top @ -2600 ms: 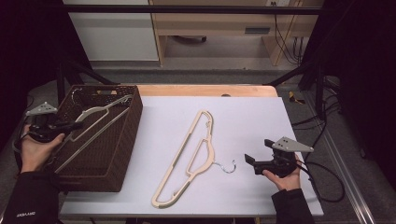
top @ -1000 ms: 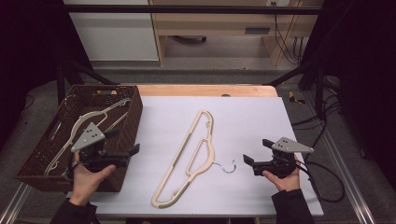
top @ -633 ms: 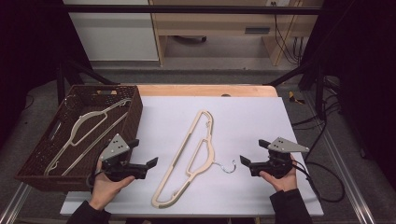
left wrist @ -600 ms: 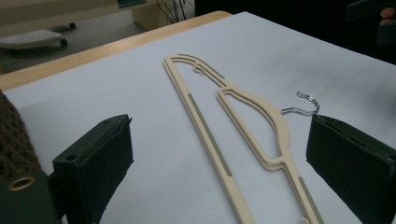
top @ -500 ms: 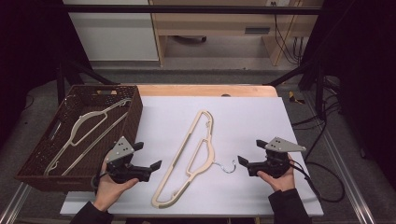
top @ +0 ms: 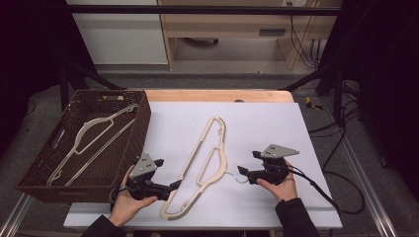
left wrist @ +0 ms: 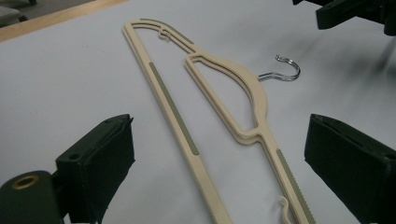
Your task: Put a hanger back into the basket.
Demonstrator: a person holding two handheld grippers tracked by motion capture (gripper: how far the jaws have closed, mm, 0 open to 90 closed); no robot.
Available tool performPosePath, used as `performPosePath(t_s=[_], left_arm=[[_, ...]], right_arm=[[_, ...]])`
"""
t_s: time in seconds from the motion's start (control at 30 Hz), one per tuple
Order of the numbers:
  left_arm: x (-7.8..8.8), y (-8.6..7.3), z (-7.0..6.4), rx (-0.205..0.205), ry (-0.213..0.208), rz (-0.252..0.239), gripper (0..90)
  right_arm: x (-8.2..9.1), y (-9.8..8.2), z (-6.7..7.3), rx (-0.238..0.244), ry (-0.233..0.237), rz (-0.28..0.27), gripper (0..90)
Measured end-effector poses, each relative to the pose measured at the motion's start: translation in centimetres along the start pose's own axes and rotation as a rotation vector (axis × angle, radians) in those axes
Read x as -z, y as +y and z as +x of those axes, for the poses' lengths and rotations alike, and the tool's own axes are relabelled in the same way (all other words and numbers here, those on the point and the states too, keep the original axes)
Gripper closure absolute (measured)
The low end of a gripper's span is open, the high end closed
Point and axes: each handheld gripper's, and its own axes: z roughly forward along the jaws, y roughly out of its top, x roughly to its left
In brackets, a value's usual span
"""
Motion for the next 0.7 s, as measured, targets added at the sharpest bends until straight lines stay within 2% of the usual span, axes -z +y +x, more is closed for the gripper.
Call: performPosePath(t_s=[0.07, 0.27, 0.7], left_arm=[[-0.2, 0.0, -0.1, -0.003, 0.000, 0.006, 8.3], [-0.4, -0.1, -0.3, -0.007, -0.008, 0.012, 8.7], [-0.7, -0.2, -0.3, -0.012, -0.012, 0.032, 9.2]], right_arm=[[-0.9, -0.1, 0.1, 0.016, 0.004, 0.026, 25.0], [-2.8, -0.9, 0.3, 0.017, 0.020, 0.094, 36.6], [-5.2, -1.9, 0.4, 0.003, 0.074, 0.183, 64.1]])
